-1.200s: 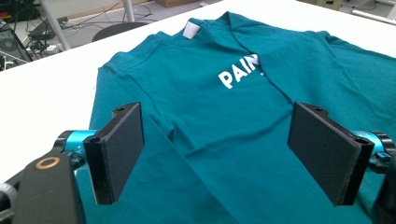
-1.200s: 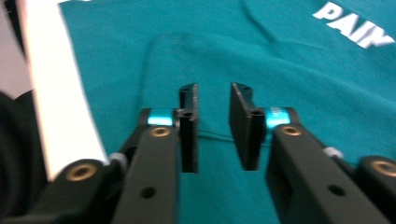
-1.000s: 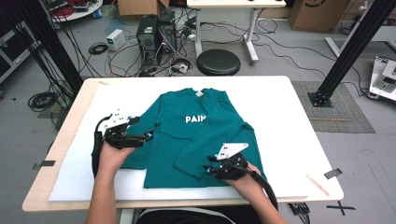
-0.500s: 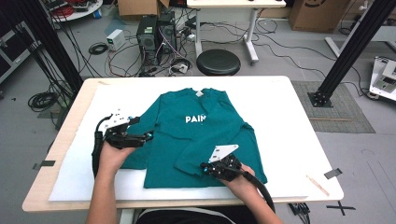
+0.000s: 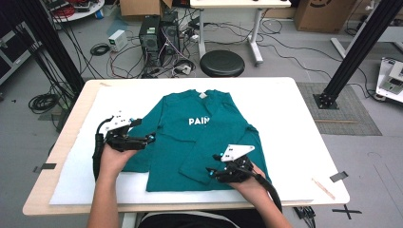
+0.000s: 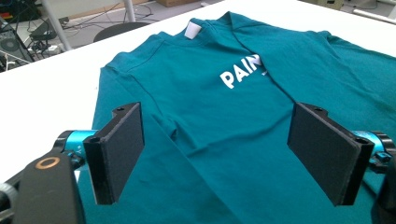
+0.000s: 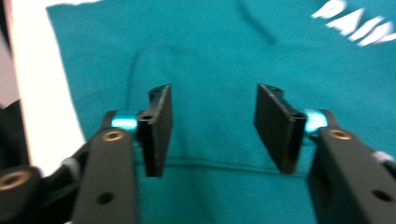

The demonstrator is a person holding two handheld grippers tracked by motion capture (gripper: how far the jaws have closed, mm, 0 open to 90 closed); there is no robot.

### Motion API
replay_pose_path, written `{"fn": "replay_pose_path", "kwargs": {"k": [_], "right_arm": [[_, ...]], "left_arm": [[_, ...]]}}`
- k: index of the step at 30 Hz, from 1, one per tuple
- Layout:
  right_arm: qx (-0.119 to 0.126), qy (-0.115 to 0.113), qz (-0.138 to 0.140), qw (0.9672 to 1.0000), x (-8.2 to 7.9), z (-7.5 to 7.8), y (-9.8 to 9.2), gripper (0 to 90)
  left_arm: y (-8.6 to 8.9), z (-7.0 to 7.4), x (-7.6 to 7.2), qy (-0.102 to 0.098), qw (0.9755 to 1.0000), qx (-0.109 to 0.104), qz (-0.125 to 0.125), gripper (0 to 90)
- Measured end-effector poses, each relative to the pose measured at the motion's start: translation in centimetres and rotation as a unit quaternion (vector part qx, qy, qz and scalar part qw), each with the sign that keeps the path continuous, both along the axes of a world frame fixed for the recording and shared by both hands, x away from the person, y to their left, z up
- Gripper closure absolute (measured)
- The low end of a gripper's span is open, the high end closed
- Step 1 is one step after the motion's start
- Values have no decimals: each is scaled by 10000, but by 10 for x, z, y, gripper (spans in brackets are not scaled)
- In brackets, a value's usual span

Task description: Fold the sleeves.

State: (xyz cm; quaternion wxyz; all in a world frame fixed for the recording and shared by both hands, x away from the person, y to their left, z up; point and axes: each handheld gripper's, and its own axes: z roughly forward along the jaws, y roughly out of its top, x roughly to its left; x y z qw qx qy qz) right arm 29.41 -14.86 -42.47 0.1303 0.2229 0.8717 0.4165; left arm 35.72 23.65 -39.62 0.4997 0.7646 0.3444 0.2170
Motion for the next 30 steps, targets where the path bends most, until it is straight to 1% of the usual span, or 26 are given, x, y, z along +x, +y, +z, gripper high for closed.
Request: {"fn": "replay_pose_path", "kwargs": {"k": [1,2,3,5,6,7,8,9,10,12,14,15,17,19,20,21,22,26,29,30], "right_arm": [[112,-90,-110,9998,2,5,-8,424],[155,-132,-177,9996,3,7,-13,411],[155,-132,-177,9996,3,7,-13,411],[277,-176,-384,9987,5,12,-23,388],[343,-219,-480,9980,6,14,-28,379],[424,-307,-656,9965,8,19,-39,363],[424,-307,-656,9965,8,19,-39,363],[443,-334,-734,9958,9,21,-43,350],[488,-372,-858,9944,10,23,-49,339],[553,-454,-1015,9923,11,27,-58,326],[592,-506,-1113,9907,12,29,-64,316],[614,-535,-1173,9898,12,31,-68,314],[646,-573,-1274,9881,12,33,-73,305],[671,-638,-1338,9867,12,34,-77,300],[682,-636,-1384,9860,12,35,-79,296],[717,-645,-1446,9848,12,35,-81,289],[717,-645,-1446,9848,12,35,-81,289],[710,-655,-1500,9839,14,34,-84,284],[705,-663,-1515,9837,15,33,-84,282],[700,-665,-1513,9838,15,33,-84,282]], "left_arm": [[0,0,0,5,10000,-1,5,188],[0,0,0,-5,10000,-7,12,188],[0,0,0,-1,10000,13,7,188],[-1,0,0,7,10000,-6,8,188],[0,0,0,-6,10000,10,10,188],[-1,0,0,12,10000,8,7,188],[-1,0,0,15,10000,10,13,188],[-1,-1,0,32,10000,12,21,188],[0,-1,0,39,10000,28,15,188],[0,-2,0,57,10000,34,37,188],[0,-3,1,80,9999,90,35,188],[0,-4,1,96,9999,67,48,188],[0,-5,2,99,9999,94,53,188],[0,-7,3,144,9998,103,58,188],[0,-8,3,165,9998,108,60,188],[0,-9,4,176,9997,154,56,188],[0,-10,4,214,9996,141,74,188],[1,-15,7,332,9992,219,97,188],[2,-21,10,482,9983,312,129,188],[3,-22,11,530,9978,388,108,188]]}}
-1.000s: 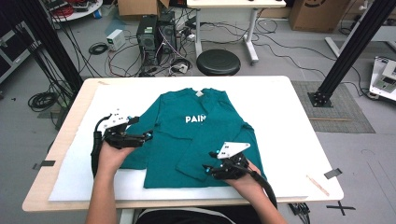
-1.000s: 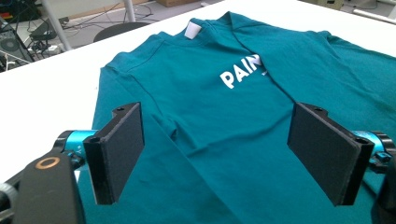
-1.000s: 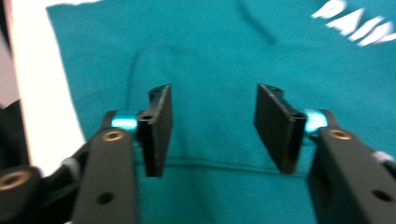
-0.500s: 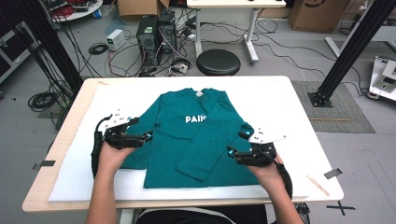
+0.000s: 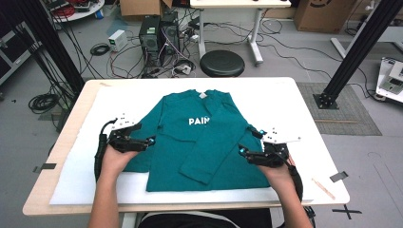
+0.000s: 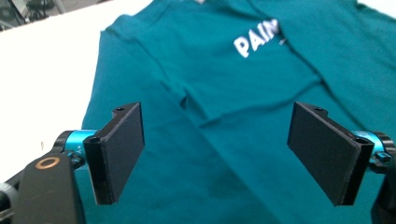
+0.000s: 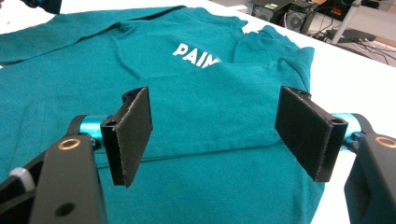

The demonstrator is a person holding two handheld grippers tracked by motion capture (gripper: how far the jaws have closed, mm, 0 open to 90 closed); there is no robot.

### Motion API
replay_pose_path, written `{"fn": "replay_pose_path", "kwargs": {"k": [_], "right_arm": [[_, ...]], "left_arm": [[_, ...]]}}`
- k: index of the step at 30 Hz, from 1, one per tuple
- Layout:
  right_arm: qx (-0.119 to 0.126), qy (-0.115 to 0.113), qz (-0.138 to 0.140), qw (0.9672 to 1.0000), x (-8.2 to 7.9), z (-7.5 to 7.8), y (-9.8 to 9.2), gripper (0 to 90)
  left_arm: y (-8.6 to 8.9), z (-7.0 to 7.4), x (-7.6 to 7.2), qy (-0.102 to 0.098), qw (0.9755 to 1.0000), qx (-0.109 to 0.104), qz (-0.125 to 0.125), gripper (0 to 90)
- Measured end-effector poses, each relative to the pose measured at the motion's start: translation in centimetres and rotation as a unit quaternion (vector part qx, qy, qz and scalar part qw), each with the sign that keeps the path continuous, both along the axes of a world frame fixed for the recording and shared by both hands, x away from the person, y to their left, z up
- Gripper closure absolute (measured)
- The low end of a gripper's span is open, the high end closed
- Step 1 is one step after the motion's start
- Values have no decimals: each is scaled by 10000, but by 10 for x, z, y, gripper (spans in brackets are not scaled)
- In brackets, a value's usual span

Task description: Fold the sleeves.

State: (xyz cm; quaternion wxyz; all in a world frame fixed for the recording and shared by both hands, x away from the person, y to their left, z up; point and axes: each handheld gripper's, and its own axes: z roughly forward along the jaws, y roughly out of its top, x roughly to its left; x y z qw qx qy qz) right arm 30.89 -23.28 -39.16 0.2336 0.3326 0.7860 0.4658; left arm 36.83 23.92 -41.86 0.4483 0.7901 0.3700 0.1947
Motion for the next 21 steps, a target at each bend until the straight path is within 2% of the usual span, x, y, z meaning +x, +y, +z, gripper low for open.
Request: {"fn": "replay_pose_path", "kwargs": {"k": [4,8,13,17,18,19,20,21], "right_arm": [[-6,25,-14,10000,0,0,0,282],[12,12,-27,10000,0,0,-1,282],[7,8,-28,10000,0,0,-2,282],[9,2,-15,10000,0,0,-2,282],[4,3,-21,10000,0,0,-2,282],[11,1,-12,10000,0,0,-2,282],[11,1,-12,10000,0,0,-2,282],[14,9,-24,10000,0,0,-2,282]], "left_arm": [[-1,-6,3,228,9994,250,36,188],[-2,-12,6,439,9976,526,18,188],[-3,-19,9,607,9949,802,71,189],[-3,-27,12,817,9935,788,9,221],[-3,-27,12,806,9940,737,27,229],[-2,-27,12,804,9941,733,28,284],[-2,-26,11,796,9942,717,6,284],[-1,-25,9,723,9946,749,-3,371]]}}
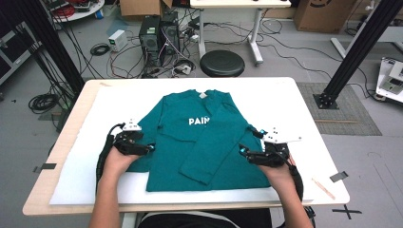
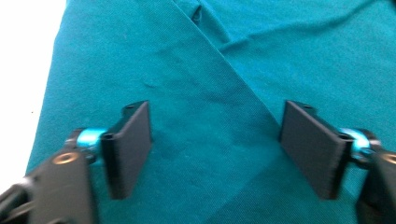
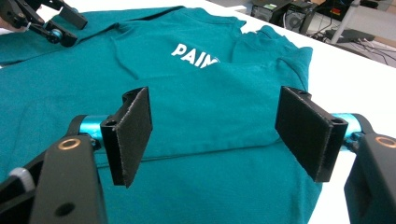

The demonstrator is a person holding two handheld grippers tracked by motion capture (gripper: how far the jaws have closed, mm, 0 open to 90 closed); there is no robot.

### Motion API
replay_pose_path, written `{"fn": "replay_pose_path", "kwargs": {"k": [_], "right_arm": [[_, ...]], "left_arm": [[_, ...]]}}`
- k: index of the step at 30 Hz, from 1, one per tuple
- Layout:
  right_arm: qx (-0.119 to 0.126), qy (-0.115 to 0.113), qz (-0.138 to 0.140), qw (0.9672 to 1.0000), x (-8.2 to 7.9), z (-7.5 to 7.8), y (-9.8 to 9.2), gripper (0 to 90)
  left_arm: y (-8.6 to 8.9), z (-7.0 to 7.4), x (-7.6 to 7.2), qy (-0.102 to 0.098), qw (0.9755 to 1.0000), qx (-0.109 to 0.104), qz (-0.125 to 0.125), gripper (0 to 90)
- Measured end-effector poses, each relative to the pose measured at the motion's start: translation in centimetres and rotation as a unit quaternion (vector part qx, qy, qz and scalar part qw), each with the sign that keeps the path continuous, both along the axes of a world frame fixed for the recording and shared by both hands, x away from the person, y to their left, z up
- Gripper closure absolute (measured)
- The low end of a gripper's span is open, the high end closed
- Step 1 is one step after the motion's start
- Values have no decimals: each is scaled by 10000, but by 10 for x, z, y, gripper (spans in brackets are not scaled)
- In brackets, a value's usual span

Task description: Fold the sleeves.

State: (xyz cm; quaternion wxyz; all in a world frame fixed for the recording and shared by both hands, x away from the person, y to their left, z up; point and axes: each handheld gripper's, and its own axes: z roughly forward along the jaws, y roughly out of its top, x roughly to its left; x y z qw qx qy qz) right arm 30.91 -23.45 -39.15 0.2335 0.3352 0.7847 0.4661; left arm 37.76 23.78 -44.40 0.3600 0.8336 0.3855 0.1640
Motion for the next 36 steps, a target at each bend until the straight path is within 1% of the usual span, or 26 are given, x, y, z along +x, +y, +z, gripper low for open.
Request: {"fn": "replay_pose_path", "kwargs": {"k": [1,2,5,6,8,10,13,14,17,19,21,23,27,32,35,36], "right_arm": [[3,16,-5,10000,0,0,0,282],[3,16,-5,10000,0,0,0,282],[-3,16,9,10000,1,-1,1,282],[-3,15,4,10000,1,-1,1,282],[-7,14,6,10000,1,-1,1,282],[5,37,-7,10000,0,0,0,282],[6,20,-4,10000,1,-1,0,282],[0,16,0,10000,1,-1,0,282],[-3,37,5,10000,1,-1,0,282],[0,32,11,10000,1,-1,0,282],[9,26,13,10000,1,0,0,283],[7,10,6,10000,2,0,0,282],[27,51,23,10000,3,0,0,283],[69,20,-3,10000,2,3,-3,283],[103,-36,-26,9999,2,5,-6,283],[107,-36,-38,9999,1,6,-7,283]], "left_arm": [[1,1,-1,-21,10000,6,-23,534],[1,1,-2,-28,10000,-9,-26,534],[1,0,-3,-129,9999,39,-70,677],[1,0,-3,-152,9999,5,-51,710],[2,0,-4,-197,9998,66,-32,785],[5,0,-4,-202,9998,-19,13,829],[9,0,-4,-198,9996,-191,63,847],[11,1,-4,-212,9996,-181,66,848],[13,7,-7,-388,9986,-337,146,850],[15,13,-10,-538,9973,-474,168,851],[15,19,-13,-718,9954,-600,197,851],[13,24,-15,-828,9936,-744,185,852],[1,35,-16,-951,9915,-887,-21,854],[-19,46,-16,-1042,9902,-875,-307,856],[-31,50,-14,-1096,9883,-973,-425,857],[-36,52,-13,-1084,9883,-964,-474,858]]}}
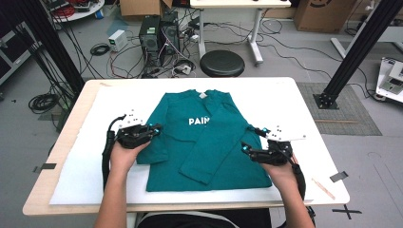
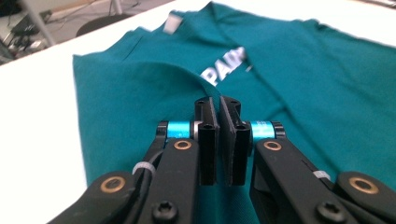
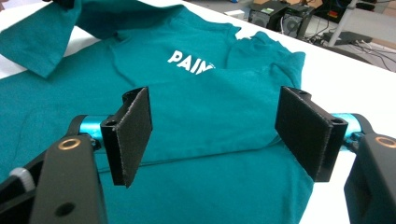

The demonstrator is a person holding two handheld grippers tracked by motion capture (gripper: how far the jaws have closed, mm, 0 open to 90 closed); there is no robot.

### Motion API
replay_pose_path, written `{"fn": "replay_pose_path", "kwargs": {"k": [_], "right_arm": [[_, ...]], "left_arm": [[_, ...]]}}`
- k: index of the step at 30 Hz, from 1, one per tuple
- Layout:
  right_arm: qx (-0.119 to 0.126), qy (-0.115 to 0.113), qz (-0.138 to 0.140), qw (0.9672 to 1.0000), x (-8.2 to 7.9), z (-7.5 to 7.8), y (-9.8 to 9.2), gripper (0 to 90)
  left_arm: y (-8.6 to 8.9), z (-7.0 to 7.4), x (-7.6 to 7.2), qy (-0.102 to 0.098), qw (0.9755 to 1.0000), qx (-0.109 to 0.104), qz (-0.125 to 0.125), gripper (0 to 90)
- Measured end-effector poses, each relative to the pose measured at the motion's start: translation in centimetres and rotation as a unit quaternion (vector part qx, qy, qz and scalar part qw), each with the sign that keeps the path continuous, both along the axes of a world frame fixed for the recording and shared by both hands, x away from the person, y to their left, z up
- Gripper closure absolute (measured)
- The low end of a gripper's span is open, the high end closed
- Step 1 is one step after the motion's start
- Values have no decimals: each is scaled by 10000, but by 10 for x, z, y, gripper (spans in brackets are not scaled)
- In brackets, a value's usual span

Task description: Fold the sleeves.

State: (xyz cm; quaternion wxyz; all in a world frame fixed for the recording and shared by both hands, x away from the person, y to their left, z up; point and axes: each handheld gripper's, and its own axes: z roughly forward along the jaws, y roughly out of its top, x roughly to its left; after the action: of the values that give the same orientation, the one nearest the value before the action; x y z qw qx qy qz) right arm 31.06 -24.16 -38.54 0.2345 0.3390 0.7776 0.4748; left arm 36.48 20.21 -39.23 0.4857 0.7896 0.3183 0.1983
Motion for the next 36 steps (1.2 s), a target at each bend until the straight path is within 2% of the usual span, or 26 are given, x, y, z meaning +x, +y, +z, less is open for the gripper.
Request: {"fn": "replay_pose_path", "kwargs": {"k": [9,11,19,21,23,28,30,36], "right_arm": [[60,-10,-26,10000,-1,2,-4,283],[58,-12,-24,10000,0,2,-4,283],[59,32,-19,10000,0,0,-2,283],[47,30,-3,10000,1,0,-2,283],[62,44,15,10000,1,0,-1,283],[47,32,28,10000,1,0,-1,283],[57,26,17,10000,1,0,-2,283],[55,36,1,10000,1,0,-3,283]], "left_arm": [[-31,6,6,-41,9997,-103,-220,857],[-37,5,8,-24,9995,-193,-239,858],[-57,1,14,81,9989,-206,-409,858],[-63,1,16,97,9984,-250,-492,858],[-72,4,17,86,9981,-193,-574,858],[-97,12,20,38,9964,-203,-816,858],[-105,14,20,20,9958,-267,-873,857],[-121,6,23,127,9950,-205,-965,844]]}}
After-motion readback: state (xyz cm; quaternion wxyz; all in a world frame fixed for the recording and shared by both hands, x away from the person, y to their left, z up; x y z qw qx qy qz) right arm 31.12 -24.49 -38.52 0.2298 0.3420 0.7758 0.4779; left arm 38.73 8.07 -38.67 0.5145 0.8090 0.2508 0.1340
